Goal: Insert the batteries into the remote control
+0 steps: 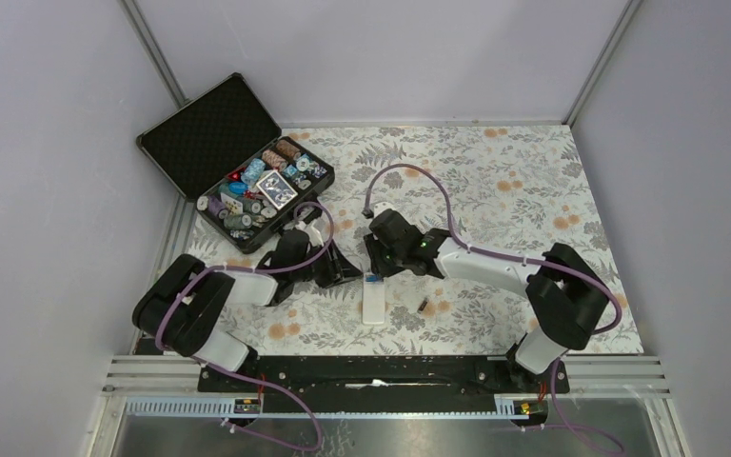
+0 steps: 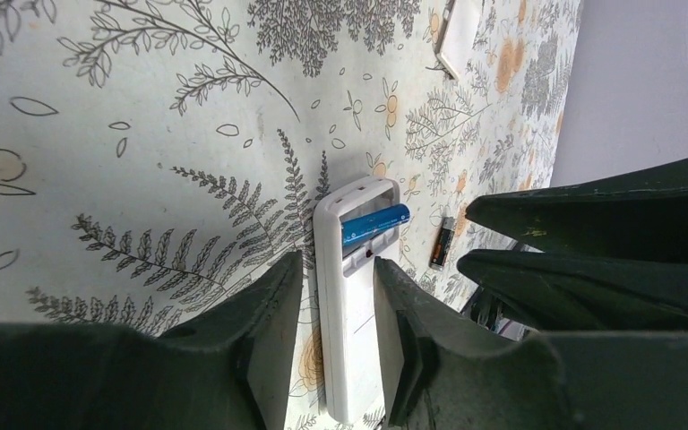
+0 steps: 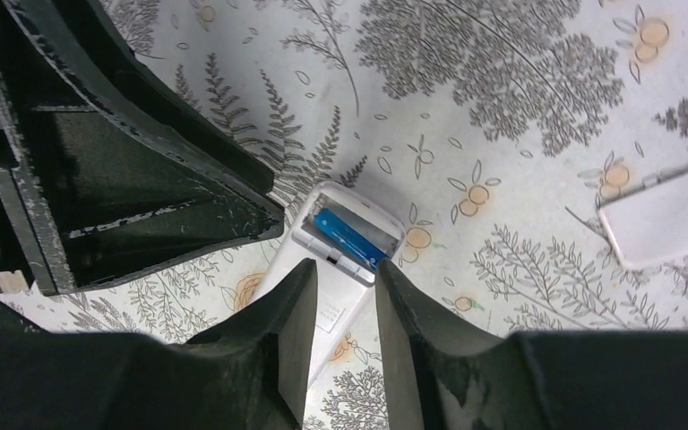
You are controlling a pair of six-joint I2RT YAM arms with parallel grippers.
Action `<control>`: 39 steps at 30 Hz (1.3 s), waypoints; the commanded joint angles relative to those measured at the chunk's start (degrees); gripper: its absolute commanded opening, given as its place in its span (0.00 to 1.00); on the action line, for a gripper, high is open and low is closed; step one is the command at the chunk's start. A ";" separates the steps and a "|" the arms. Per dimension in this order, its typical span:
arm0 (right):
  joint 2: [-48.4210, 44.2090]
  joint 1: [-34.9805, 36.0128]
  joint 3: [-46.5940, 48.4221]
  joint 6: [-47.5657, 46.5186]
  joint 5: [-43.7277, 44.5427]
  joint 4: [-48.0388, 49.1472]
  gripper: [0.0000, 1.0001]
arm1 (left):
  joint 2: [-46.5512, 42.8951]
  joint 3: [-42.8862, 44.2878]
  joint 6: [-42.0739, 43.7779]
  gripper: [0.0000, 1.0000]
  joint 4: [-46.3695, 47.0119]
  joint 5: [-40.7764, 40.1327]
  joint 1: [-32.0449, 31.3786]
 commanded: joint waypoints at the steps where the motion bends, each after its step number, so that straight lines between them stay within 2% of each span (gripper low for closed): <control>1: 2.55 -0.23 4.81 -8.54 -3.67 -4.10 0.40 | -3.42 -0.53 2.21 0.37 -0.35 -1.99 0.60; 5: 5.41 -0.18 7.62 -13.55 -7.73 -7.11 0.43 | -4.51 -0.94 2.65 0.38 -1.15 -2.08 1.69; 12: 7.23 -0.20 8.28 -19.41 -9.31 -8.11 0.43 | -6.88 -2.28 3.01 0.39 -1.62 -1.27 4.64; 28: 8.36 -0.20 10.23 -22.84 -7.23 -8.12 0.44 | -6.50 -2.86 2.59 0.39 -0.20 0.15 5.35; 39: 11.01 -0.20 11.45 -25.60 -8.83 -8.12 0.43 | -6.12 -2.71 2.53 0.39 -0.05 0.34 5.35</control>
